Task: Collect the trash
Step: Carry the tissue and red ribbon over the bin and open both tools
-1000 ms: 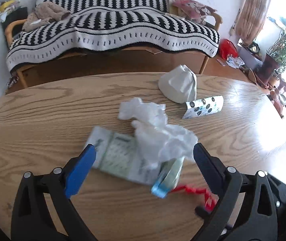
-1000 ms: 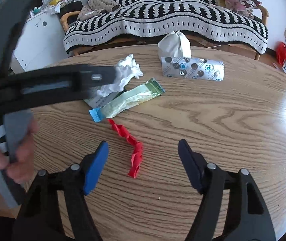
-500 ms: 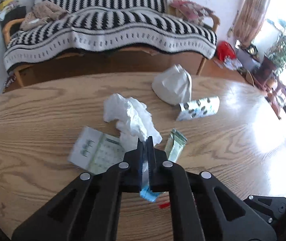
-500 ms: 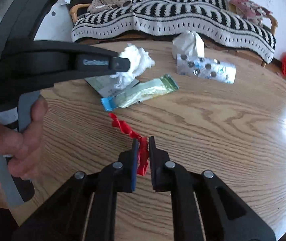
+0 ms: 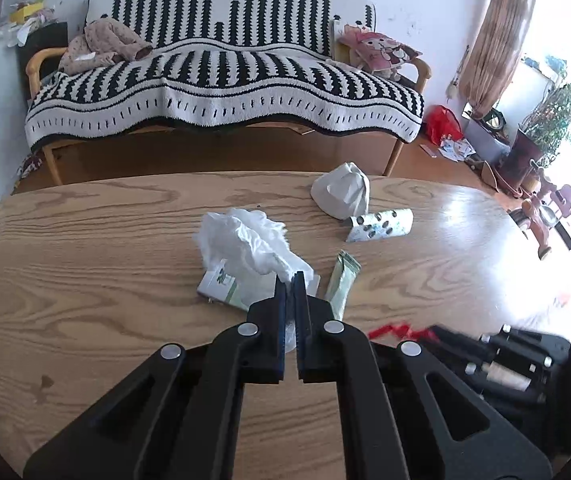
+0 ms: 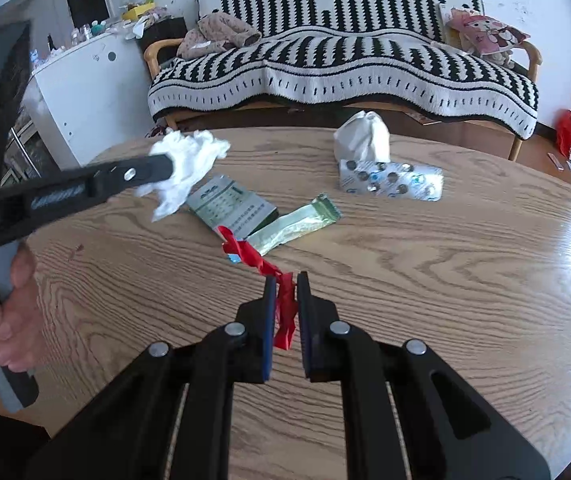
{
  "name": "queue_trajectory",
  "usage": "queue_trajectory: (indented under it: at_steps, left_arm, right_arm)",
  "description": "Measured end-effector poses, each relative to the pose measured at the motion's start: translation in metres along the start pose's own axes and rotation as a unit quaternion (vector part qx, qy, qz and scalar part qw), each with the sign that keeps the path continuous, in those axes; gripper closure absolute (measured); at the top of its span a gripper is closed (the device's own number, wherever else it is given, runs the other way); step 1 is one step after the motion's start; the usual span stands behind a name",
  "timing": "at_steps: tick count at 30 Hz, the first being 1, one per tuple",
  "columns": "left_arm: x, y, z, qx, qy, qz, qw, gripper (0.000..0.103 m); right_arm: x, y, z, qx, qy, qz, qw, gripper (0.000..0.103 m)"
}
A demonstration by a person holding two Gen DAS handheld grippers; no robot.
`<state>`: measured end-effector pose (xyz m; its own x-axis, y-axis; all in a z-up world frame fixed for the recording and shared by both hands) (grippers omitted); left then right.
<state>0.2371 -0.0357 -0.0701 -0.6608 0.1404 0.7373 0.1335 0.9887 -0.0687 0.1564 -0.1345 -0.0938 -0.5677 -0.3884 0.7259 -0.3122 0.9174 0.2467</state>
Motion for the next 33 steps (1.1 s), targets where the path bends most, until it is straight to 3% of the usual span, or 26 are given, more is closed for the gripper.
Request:
queue_trajectory:
  at_steps: [4,8,12,17,21,24,26,31,33]
  left_arm:
    - [0.021,-0.01,0.007,-0.008,-0.006,-0.003,0.9999,0.1]
    - [0.053,-0.04,0.018,-0.035,-0.022,-0.006,0.9991,0.1]
    - [0.089,-0.101,0.035,-0.072,-0.038,0.033,0.9961,0.1]
    - [0.129,-0.218,0.066,-0.119,-0.031,0.115,0.9857,0.1]
    - [0.153,-0.324,0.101,-0.159,-0.008,0.189,0.9689,0.1]
    - [0.17,-0.405,0.135,-0.201,0.002,0.231,0.952,0.1]
    - [0.178,-0.467,0.168,-0.235,0.016,0.264,0.9352,0.1]
    - [0.175,-0.564,0.245,-0.298,0.071,0.304,0.9022,0.1]
    - [0.17,-0.588,0.269,-0.318,0.08,0.306,0.8936,0.1]
  right_arm:
    - [0.039,-0.019,0.003,-0.03,-0.02,0.011,0.999,0.092]
    - [0.109,-0.053,0.014,-0.058,-0.051,0.035,0.996,0.092]
    - [0.183,-0.104,0.052,-0.078,-0.065,0.087,0.991,0.092]
    - [0.289,-0.179,0.121,-0.134,-0.077,0.156,0.975,0.092]
    - [0.37,-0.239,0.191,-0.19,-0.082,0.22,0.953,0.092]
    - [0.416,-0.278,0.243,-0.237,-0.083,0.254,0.934,0.092]
    - [0.443,-0.302,0.278,-0.269,-0.081,0.274,0.92,0.092]
    - [0.48,-0.341,0.352,-0.334,-0.075,0.295,0.892,0.092]
    - [0.484,-0.353,0.373,-0.353,-0.074,0.294,0.885,0.092]
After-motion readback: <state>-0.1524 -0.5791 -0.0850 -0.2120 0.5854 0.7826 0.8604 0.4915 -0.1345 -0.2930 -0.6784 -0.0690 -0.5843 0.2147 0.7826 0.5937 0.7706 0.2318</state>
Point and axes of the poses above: each gripper's, at about its wrist camera, not at the fingertips, and x roughly against the way its jaws point, y to its left, z to its underside, the point moved 9 cm from there along -x, roughly the way its jaws point, and after that the axes turned 7 degrees about -z, right-handed, at the moved point
